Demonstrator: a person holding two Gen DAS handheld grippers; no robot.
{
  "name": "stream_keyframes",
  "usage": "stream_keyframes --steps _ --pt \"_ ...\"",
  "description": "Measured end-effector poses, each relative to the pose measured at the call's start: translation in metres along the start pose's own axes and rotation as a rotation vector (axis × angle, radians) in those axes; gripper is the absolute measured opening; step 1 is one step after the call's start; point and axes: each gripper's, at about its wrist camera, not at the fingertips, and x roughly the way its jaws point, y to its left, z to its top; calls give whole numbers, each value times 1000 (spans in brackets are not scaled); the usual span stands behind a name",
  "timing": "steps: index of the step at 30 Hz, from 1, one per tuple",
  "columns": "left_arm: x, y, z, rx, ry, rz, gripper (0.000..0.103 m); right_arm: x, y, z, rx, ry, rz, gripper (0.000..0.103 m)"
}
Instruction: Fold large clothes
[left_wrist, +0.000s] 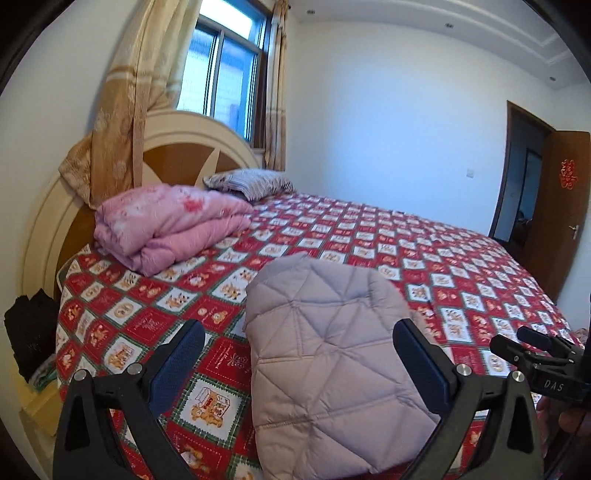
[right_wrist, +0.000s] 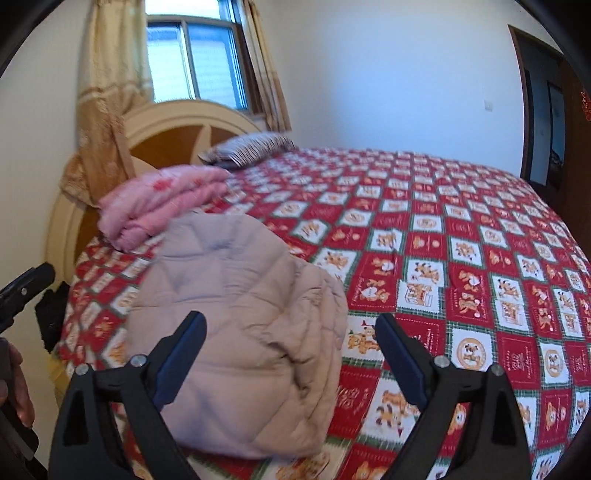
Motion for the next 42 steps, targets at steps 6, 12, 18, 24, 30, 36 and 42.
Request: stream_keyframes --steps 6,12,18,24,30,36,42 --pt "-15 -1 3 3 -26 -16 102 -29 13 4 -15 -56 27 95" --pt "-17 0 0 4 -24 -25 102 -41 19 3 -35 -81 26 95" --pt "-18 1 -1 -1 -21 -28 102 -44 21 1 -41 -81 30 95" --pt "-18 2 -2 -2 -20 -28 102 -47 27 1 -61 -76 38 95" --pt "-18 2 -3 -3 -18 -28 102 -47 30 1 -62 -76 39 95" --pt "-18 2 -3 -4 -17 -28 102 -47 29 0 -62 -76 38 95" --pt "-18 3 -4 -8 -19 -24 102 -48 30 0 -65 -76 40 95"
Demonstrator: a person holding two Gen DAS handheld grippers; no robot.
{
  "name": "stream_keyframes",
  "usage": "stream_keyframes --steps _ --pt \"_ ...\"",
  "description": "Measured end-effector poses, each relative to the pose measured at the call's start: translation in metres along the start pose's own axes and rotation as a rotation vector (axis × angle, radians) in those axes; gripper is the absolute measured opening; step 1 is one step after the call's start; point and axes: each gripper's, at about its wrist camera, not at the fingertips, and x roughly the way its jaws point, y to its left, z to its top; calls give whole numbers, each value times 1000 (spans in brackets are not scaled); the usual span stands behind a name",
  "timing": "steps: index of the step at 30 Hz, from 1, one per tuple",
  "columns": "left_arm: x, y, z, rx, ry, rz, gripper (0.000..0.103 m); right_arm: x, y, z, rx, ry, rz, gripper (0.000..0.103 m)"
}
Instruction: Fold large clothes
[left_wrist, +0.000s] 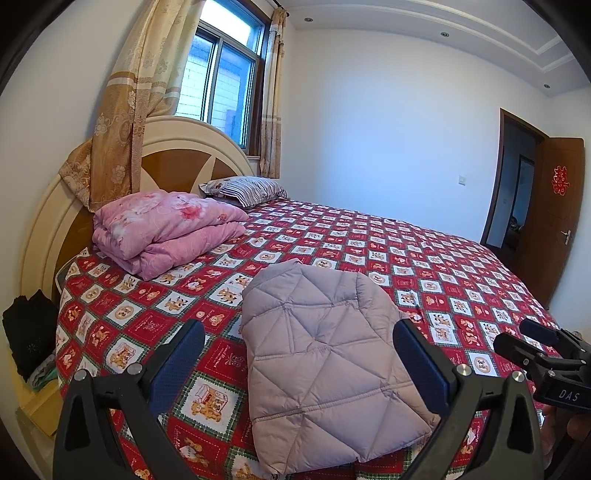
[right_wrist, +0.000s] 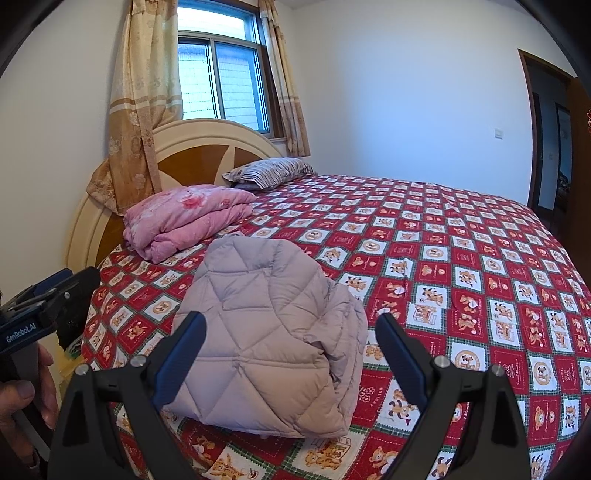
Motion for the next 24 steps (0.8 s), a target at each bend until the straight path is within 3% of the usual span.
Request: stream_keyframes --steps 24 --pt "3 -4 -3 -10 5 -4 102 -1 1 1 10 3 -3 97"
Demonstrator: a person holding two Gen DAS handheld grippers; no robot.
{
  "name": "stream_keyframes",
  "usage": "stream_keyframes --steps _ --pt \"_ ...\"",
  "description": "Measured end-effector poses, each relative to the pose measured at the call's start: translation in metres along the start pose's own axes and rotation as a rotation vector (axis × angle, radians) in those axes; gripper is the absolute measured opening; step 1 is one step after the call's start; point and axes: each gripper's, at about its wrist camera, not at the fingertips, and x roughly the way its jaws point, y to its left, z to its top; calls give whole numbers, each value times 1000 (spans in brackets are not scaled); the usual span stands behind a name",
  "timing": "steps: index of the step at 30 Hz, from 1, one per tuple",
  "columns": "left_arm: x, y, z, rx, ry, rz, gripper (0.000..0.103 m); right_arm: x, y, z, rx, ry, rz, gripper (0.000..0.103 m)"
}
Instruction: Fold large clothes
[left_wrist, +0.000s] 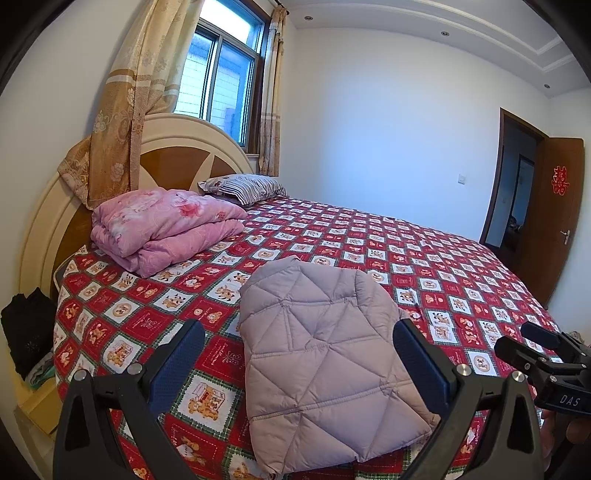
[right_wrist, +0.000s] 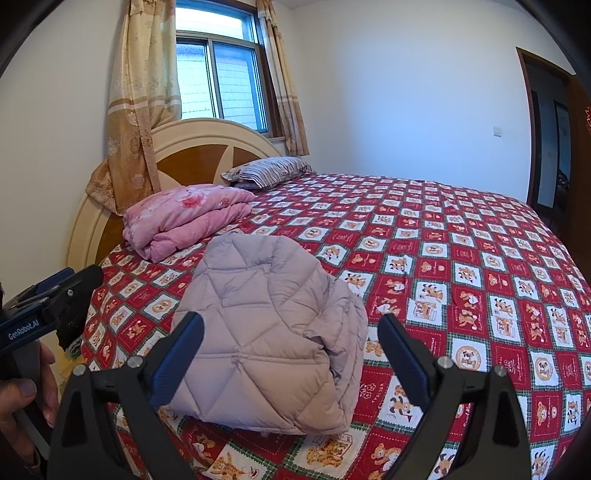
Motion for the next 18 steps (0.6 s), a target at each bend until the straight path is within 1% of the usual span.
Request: stream_keyframes --steps 4,9,16,18 --pt "0 2 1 -16 -1 -5 102 0 0 -1 2 0 1 97" --pt "-1 0 2 -3 -3 -5 102 0 -1 -1 2 -1 1 97" --pt "2 0 1 -7 16 -12 102 0 0 -1 0 0 1 97" --pt "5 -1 1 0 26 -4 102 0 0 -1 -4 -1 1 97"
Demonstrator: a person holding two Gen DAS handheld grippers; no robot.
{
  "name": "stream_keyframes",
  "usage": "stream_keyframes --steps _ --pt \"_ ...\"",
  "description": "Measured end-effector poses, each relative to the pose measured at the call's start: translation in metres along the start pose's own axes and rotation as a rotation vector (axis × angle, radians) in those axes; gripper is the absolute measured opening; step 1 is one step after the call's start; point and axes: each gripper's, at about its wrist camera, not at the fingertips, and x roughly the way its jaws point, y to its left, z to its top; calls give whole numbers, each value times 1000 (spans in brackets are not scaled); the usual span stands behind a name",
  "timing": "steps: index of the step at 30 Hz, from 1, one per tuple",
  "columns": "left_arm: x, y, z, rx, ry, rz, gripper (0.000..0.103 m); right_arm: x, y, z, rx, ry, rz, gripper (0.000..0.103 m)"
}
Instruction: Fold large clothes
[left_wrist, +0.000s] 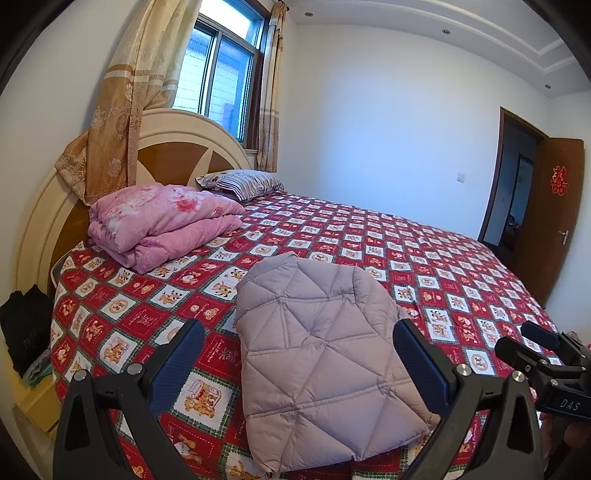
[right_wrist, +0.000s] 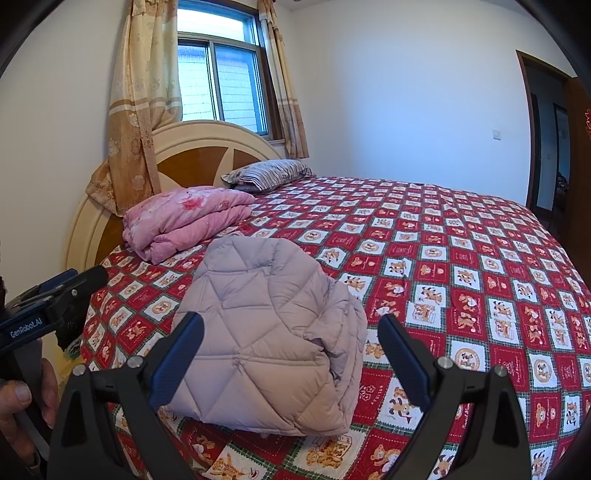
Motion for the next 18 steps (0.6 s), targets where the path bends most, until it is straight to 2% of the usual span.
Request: stream_keyframes --steps 4,10,18 --pt "2 -3 -2 22 4 34 102 0 0 0 2 4 0 97" --pt "3 0 -4 9 -6 12 102 2 -3 1 3 11 2 97" --pt "4 -8 -7 57 -23 10 102 2 -4 0 2 12 2 97"
